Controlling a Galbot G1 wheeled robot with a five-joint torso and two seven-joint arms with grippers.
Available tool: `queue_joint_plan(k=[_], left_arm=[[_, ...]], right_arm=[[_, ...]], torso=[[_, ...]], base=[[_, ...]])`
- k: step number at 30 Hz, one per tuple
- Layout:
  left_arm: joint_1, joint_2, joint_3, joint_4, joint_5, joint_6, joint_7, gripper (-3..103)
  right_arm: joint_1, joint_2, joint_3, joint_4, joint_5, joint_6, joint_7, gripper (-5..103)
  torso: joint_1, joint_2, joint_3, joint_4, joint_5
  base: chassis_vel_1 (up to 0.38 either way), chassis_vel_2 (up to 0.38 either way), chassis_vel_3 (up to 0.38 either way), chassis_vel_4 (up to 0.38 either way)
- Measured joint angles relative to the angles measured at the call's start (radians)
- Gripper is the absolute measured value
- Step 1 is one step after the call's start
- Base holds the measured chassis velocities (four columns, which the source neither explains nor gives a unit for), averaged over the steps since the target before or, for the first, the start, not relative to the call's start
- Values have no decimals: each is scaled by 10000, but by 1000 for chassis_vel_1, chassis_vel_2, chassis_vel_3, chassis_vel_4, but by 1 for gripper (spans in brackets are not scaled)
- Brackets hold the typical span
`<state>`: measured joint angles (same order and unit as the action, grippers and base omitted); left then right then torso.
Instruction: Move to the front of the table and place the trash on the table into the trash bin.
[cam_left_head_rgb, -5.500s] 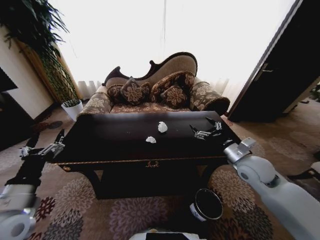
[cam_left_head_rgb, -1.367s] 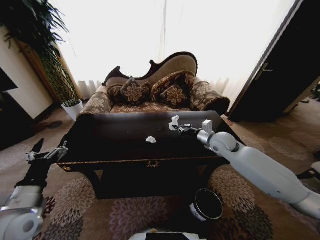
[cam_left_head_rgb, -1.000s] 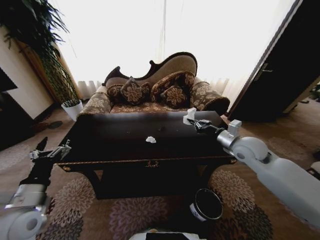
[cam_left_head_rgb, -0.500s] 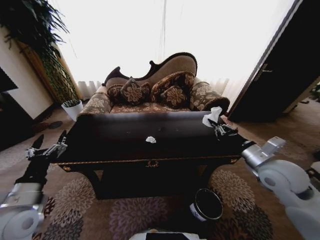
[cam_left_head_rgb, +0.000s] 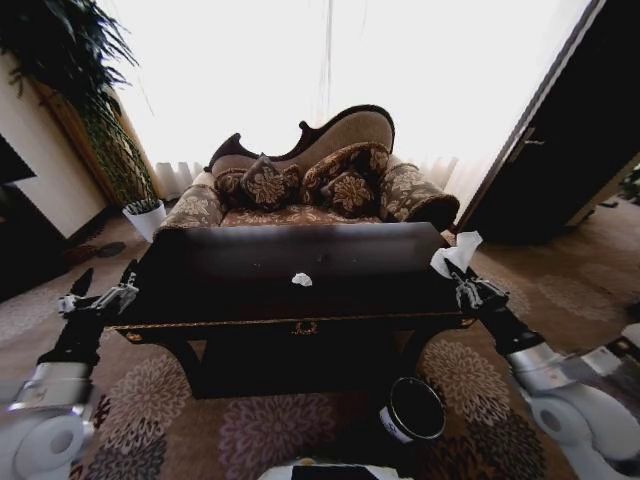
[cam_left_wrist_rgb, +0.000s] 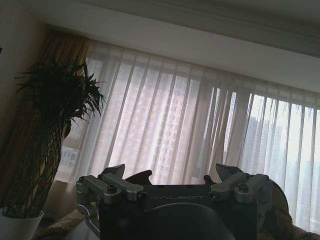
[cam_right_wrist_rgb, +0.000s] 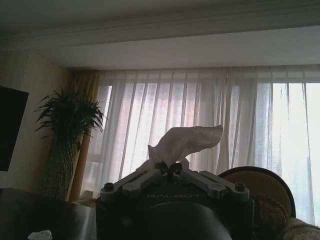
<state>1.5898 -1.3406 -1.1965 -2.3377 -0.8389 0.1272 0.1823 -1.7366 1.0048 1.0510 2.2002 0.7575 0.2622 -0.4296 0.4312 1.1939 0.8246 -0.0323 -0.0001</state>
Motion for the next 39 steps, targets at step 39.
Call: queue_joint_plan(k=[39], left_arm=[[41,22,-367,10,-233,-16,-7,100]], right_arm=[[1461,1501,-1280,-8847,-3714,3545,-3077,0]], torso=[[1,0,0,0,1]], base=[[0,0,0,0]])
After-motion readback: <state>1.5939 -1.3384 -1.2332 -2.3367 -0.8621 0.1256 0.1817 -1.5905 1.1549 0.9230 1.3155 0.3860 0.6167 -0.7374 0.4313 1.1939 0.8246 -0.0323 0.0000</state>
